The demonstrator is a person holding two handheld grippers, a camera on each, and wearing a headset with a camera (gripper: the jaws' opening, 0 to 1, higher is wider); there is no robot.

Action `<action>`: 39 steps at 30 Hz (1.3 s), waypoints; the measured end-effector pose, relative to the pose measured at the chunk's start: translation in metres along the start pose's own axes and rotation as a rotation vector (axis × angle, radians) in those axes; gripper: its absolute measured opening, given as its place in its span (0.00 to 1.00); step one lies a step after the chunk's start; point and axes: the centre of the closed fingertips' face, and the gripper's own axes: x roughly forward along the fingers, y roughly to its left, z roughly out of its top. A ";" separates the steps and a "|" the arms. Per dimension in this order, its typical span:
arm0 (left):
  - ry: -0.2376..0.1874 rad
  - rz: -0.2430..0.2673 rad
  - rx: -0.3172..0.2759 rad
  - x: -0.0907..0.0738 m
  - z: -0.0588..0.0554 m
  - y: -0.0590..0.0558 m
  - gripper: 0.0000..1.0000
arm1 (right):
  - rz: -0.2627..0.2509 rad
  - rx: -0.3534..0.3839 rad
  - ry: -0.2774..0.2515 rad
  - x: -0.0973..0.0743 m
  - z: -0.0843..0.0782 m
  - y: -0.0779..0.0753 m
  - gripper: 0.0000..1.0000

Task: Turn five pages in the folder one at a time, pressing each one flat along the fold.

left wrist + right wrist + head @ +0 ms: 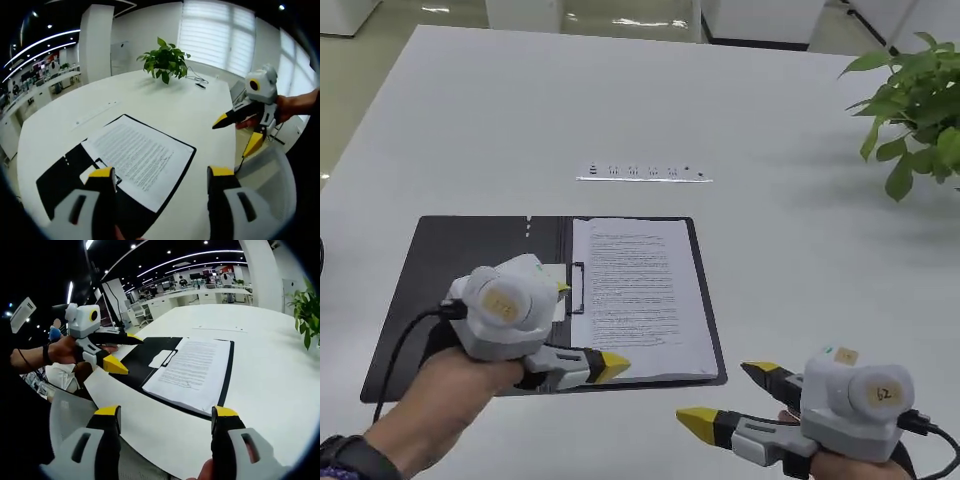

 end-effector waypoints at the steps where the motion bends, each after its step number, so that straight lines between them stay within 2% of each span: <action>1: -0.001 -0.002 0.001 0.005 0.002 -0.001 0.74 | -0.002 0.002 0.000 0.000 -0.001 -0.001 0.73; 4: 0.001 -0.015 0.018 0.025 0.008 -0.007 0.74 | -0.005 0.010 0.005 0.000 -0.003 -0.002 0.72; 9: 0.024 -0.028 0.041 0.054 0.006 -0.014 0.74 | -0.021 0.030 0.007 -0.003 -0.007 -0.009 0.71; 11: 0.025 -0.003 -0.034 0.070 0.004 -0.013 0.75 | -0.026 0.046 -0.003 -0.004 -0.008 -0.011 0.71; 14: 0.049 0.010 0.001 0.095 0.001 -0.018 0.77 | -0.033 0.074 -0.013 -0.005 -0.011 -0.014 0.71; 20: 0.068 0.035 -0.036 0.124 -0.010 -0.021 0.77 | -0.042 0.091 -0.017 -0.008 -0.013 -0.018 0.71; 22: 0.070 0.027 -0.051 0.131 -0.012 -0.025 0.76 | -0.044 0.096 -0.020 -0.010 -0.014 -0.020 0.71; 24: 0.061 0.029 -0.025 0.139 -0.012 -0.027 0.76 | -0.048 0.105 -0.022 -0.011 -0.015 -0.023 0.71; 25: 0.078 0.034 0.010 0.144 -0.017 -0.026 0.77 | -0.047 0.108 -0.016 -0.012 -0.017 -0.023 0.71; 28: 0.114 0.051 0.022 0.151 -0.028 -0.023 0.77 | -0.042 0.103 0.004 -0.011 -0.020 -0.023 0.72; 29: 0.151 0.093 0.047 0.150 -0.037 -0.015 0.73 | -0.042 0.103 0.006 -0.011 -0.021 -0.023 0.72; 30: 0.181 0.115 0.074 0.151 -0.044 -0.011 0.69 | -0.044 0.105 0.007 -0.011 -0.021 -0.025 0.72; 31: 0.151 0.099 0.059 0.155 -0.044 -0.017 0.69 | -0.044 0.107 0.007 -0.011 -0.021 -0.025 0.71; 35: 0.142 0.108 0.070 0.152 -0.041 -0.015 0.69 | -0.036 0.101 0.008 -0.008 -0.017 -0.024 0.72; 39: 0.106 0.108 0.041 0.152 -0.041 -0.012 0.67 | -0.028 0.089 0.015 -0.004 -0.016 -0.025 0.71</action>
